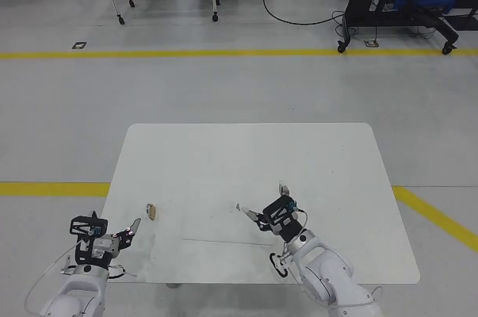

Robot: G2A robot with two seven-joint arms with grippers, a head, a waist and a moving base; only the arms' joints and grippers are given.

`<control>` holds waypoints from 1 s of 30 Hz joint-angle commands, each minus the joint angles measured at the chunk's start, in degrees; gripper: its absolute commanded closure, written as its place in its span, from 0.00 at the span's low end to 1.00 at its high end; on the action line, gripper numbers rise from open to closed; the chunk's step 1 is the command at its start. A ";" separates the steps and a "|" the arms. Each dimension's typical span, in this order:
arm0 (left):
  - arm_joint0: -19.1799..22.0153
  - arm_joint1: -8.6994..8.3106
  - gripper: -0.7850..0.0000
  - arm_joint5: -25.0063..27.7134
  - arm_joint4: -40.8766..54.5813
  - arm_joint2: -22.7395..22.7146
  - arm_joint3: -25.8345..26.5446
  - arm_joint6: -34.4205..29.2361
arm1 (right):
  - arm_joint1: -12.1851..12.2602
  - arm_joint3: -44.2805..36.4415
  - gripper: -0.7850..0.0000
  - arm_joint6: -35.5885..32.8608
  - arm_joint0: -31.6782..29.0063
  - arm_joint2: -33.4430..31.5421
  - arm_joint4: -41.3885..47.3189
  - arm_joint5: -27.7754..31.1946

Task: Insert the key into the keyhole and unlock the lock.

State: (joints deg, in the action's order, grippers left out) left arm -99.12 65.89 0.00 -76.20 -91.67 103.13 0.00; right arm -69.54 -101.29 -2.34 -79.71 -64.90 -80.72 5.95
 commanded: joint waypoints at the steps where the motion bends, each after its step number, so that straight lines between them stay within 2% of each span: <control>1: 0.00 0.00 0.00 0.00 0.00 0.00 0.00 0.00 | 0.00 0.00 0.00 0.00 0.00 0.00 0.00 0.00; 14: 0.00 0.00 0.00 0.00 0.00 0.00 0.00 0.00 | 0.00 0.00 0.00 0.00 0.00 0.00 0.00 0.00; 16: 0.00 0.00 0.00 0.00 0.00 0.00 0.00 0.00 | -0.07 0.07 0.00 0.47 -0.14 0.77 1.18 2.03; 18: 0.00 0.00 0.00 0.00 0.00 0.00 0.00 0.00 | -0.12 2.11 0.00 0.36 1.47 1.05 3.90 6.85; 21: 0.00 0.00 0.00 0.00 0.00 0.00 0.00 0.00 | -0.48 5.70 0.00 -3.10 4.94 2.55 6.30 11.05; 25: 0.00 0.00 0.00 0.00 0.00 0.00 0.00 0.00 | -1.40 12.61 0.00 -14.30 11.42 6.37 10.56 16.55; 27: 0.00 0.00 0.00 0.00 0.00 0.00 0.00 0.00 | -2.06 15.13 0.00 -18.64 14.20 8.01 13.01 16.33; 30: 0.00 0.00 0.00 0.00 0.00 0.00 0.00 0.00 | -2.74 16.68 0.00 -19.37 16.20 9.68 11.99 13.28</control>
State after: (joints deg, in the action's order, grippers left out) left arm -99.12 65.89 0.00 -76.20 -91.67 103.13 0.00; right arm -72.06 -85.13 -21.77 -64.09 -55.84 -67.95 20.64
